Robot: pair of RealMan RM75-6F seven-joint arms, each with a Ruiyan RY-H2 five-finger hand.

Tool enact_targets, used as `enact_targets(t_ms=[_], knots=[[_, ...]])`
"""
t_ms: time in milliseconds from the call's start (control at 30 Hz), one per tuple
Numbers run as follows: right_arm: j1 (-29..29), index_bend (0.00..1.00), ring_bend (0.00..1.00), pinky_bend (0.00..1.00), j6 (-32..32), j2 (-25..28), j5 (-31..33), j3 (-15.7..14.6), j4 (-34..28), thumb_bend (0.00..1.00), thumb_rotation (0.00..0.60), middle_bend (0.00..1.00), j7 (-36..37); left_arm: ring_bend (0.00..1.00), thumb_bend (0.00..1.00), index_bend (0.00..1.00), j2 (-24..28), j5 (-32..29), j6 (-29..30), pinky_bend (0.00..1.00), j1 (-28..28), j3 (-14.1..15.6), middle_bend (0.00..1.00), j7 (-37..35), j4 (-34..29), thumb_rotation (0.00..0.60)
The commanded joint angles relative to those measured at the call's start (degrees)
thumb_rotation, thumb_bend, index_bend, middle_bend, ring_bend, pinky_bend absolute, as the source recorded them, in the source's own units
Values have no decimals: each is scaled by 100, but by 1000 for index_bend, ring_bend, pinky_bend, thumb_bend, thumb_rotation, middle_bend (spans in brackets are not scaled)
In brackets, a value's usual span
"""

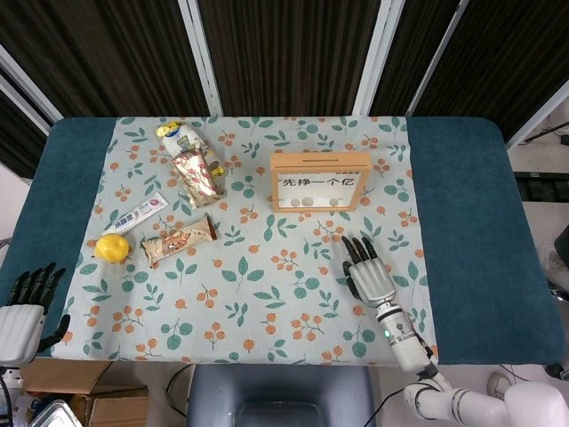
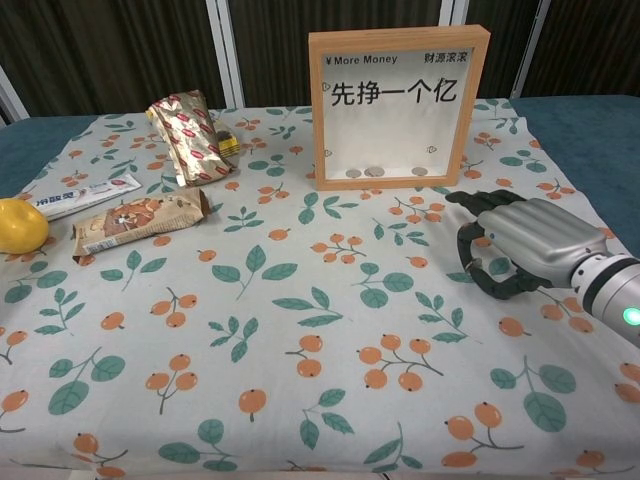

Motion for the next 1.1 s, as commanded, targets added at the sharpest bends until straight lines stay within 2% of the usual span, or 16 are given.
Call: enact_targets(t_ms=[33,600,1100], knots=[[-6,610,0,0,47,-21,-48,-17,51,631,600,0,17,0,400,0,-5,-1,-2,0,-1,-1,0,-2,3,600],[-27,574,0,0,155,-45,-170,-27,127,631,600,3,119,0,399,0,-7,1,12,0,12,4,0,-5,8,600],[-37,650,0,0,219,-86,-207,4,187,631,600,10,138,0,400,0,-20,-13,-10,0,19,12,0,-43,48,600]])
